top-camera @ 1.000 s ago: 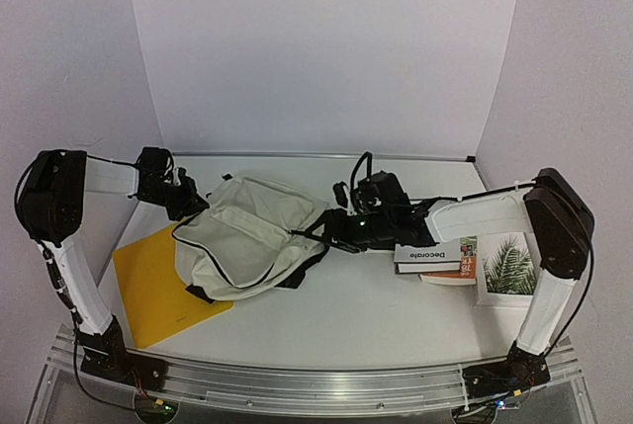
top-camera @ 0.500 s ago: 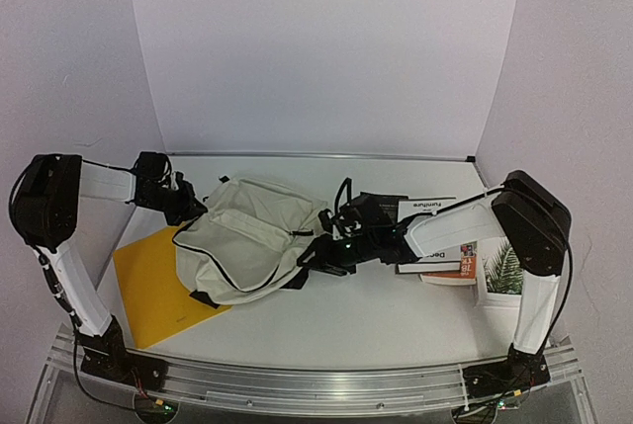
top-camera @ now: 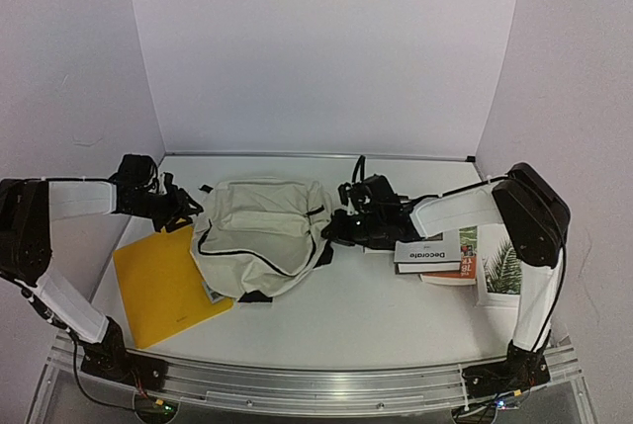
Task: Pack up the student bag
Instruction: Adjust the student bag at the center of the board.
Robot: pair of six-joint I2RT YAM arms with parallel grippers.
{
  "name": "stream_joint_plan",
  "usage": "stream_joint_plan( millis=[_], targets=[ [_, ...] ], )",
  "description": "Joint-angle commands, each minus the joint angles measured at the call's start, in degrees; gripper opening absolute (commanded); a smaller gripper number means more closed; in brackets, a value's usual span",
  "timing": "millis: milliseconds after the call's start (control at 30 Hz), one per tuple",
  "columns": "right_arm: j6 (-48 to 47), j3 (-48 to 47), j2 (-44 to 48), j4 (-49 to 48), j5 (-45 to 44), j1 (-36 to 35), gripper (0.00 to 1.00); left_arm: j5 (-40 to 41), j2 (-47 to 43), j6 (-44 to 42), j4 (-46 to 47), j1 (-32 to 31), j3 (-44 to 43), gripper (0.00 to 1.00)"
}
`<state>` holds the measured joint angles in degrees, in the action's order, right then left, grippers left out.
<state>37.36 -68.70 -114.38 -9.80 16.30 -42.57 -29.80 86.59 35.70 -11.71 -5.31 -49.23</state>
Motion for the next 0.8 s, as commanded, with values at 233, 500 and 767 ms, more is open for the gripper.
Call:
stream_joint_plan(
  millis=[233, 500, 767],
  targets=[
    [-13.67, -16.4, -6.06, 5.36, -2.26, 8.89, 0.21, -3.9, -4.12, 5.15, 4.45, -0.23, 2.39, 0.56],
    [-14.52, -10.97, 2.08, 5.56, -2.62, 8.86, 0.49, -4.82, 4.13, 5.17, 6.69, -5.49, -2.01, 0.56],
    [-12.36, -3.58, 9.78, 5.41, -1.75, 7.51, 0.51, -1.89, 12.09, 5.58, 7.67, -9.11, -6.43, 0.49]
  ],
)
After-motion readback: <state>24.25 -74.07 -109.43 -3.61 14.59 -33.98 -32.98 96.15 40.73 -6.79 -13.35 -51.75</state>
